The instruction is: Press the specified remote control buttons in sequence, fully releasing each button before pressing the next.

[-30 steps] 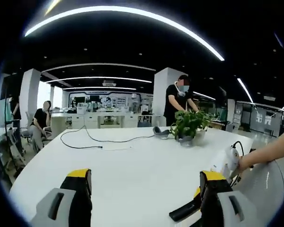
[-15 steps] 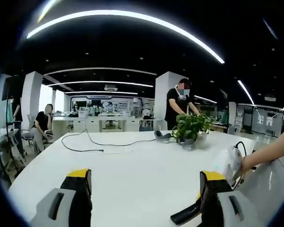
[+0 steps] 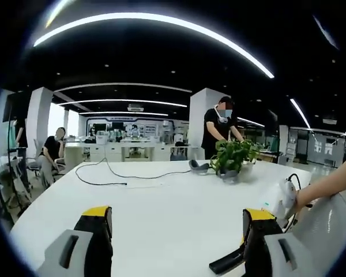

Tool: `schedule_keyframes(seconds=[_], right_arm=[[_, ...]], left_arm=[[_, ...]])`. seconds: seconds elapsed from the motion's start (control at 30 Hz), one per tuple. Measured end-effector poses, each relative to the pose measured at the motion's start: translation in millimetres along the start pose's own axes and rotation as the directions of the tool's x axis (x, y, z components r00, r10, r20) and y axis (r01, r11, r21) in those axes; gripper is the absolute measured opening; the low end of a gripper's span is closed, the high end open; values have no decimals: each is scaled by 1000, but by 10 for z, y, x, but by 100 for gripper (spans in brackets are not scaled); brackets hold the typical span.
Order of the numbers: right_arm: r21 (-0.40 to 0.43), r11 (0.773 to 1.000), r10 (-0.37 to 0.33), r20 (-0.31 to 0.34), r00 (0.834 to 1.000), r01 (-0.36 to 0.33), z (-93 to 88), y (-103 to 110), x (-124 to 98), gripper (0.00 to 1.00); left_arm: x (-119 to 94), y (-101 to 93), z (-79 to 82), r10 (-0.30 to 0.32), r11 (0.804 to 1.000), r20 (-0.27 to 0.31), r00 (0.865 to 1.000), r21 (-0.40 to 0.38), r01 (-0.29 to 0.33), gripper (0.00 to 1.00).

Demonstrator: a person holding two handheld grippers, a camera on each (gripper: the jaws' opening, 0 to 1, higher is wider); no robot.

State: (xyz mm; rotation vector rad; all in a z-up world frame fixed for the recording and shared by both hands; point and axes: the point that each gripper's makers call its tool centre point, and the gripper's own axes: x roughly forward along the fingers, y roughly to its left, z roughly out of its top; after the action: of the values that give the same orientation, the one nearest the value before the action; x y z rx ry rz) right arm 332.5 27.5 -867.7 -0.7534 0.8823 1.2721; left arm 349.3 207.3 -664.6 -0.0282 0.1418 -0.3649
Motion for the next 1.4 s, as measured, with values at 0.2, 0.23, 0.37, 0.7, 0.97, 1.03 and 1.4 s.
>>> schedule_keyframes(seconds=[0.2, 0.23, 0.37, 0.7, 0.97, 1.03, 1.4], right_arm=[[-5, 1000, 0, -26, 1000, 0, 6, 3, 5, 23], [-7, 1000, -1, -32, 999, 0, 6, 4, 8, 23], [-25, 1000, 2, -42, 999, -3, -3, 6, 2, 23], [-48, 999, 21, -46, 999, -23, -6, -3, -2, 21], [-79, 996, 38, -68, 997, -43, -9, -21, 0, 21], [-79, 996, 36, -59, 998, -41, 0, -43, 0, 21], [-76, 996, 36, -54, 998, -40, 30, -188, 24, 21]], left_arm=[[-2, 7, 16, 2, 1000, 8, 1000, 24, -3, 100], [-1, 10, 11, 3, 1000, 6, 1000, 23, -3, 100], [4, 5, -20, -1, 1000, -9, 1000, 28, 1, 99], [-2, 6, 2, 1, 999, 5, 1000, 48, -1, 99], [-6, 11, -6, 5, 999, 2, 1000, 54, -5, 99], [-4, 11, -19, 7, 998, -6, 1000, 63, -6, 99], [7, -9, -57, -2, 998, -25, 1000, 68, 4, 99]])
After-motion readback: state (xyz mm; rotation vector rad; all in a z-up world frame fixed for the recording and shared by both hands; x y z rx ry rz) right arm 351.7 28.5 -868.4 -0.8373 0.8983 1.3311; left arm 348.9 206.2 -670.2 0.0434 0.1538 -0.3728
